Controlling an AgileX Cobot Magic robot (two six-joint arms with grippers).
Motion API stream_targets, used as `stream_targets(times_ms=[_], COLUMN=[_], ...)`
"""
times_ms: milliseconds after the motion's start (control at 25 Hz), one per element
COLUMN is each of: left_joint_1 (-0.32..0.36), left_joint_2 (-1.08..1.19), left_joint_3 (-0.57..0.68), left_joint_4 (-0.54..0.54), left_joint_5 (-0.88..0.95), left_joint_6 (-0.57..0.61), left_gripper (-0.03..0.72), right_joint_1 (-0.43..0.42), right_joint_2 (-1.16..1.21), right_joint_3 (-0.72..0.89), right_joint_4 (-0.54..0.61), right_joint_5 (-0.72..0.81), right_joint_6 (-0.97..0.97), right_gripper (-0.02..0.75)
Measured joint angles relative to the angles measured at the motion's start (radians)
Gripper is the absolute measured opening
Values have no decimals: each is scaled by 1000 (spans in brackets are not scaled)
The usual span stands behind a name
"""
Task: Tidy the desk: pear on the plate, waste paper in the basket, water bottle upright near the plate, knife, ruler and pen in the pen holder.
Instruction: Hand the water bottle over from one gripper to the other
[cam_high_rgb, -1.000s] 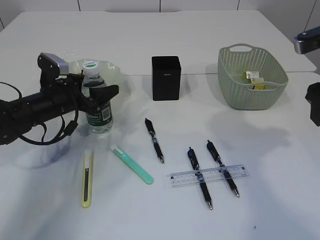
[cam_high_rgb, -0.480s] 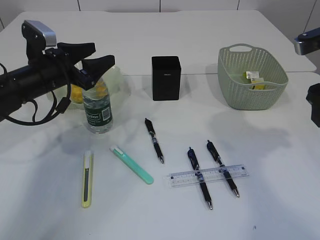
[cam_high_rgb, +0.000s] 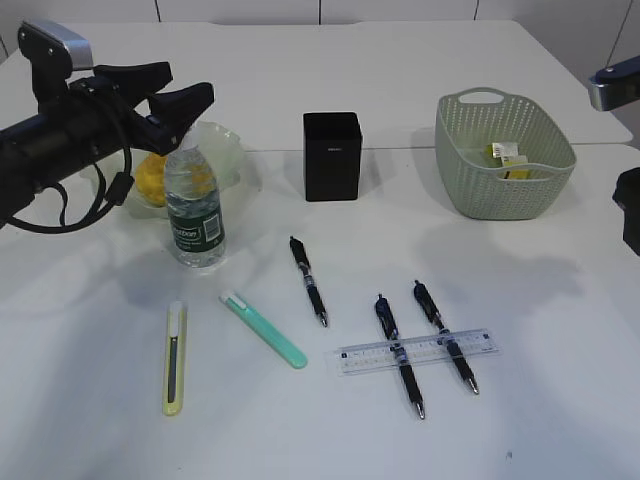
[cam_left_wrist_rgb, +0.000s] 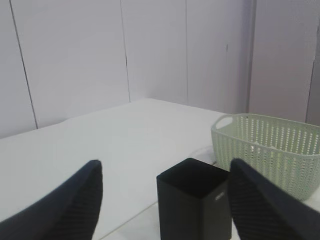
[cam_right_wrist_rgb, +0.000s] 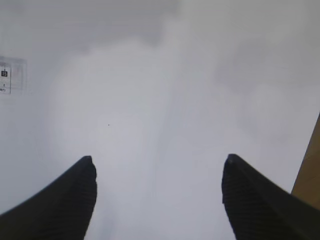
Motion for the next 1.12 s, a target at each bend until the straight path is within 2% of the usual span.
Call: stream_targets(times_ms=[280,640,800,1120], left_joint_1=[75,255,311,325], left_joint_2=[0,0,0,0], left_joint_3=[0,0,2,2], left_joint_4=[-71,-189,-237,-241], left_joint_5=[0,12,71,150], left_joint_6=[0,-10,-18,-21], left_gripper=[552,552,552,552], right_joint_1=[0,0,0,0], right_joint_2=[0,0,0,0], right_joint_3=[0,0,0,0], right_joint_4=[0,0,0,0], right_joint_5=[0,0,0,0], right_joint_6=[0,0,0,-2], right_gripper=[575,575,575,575])
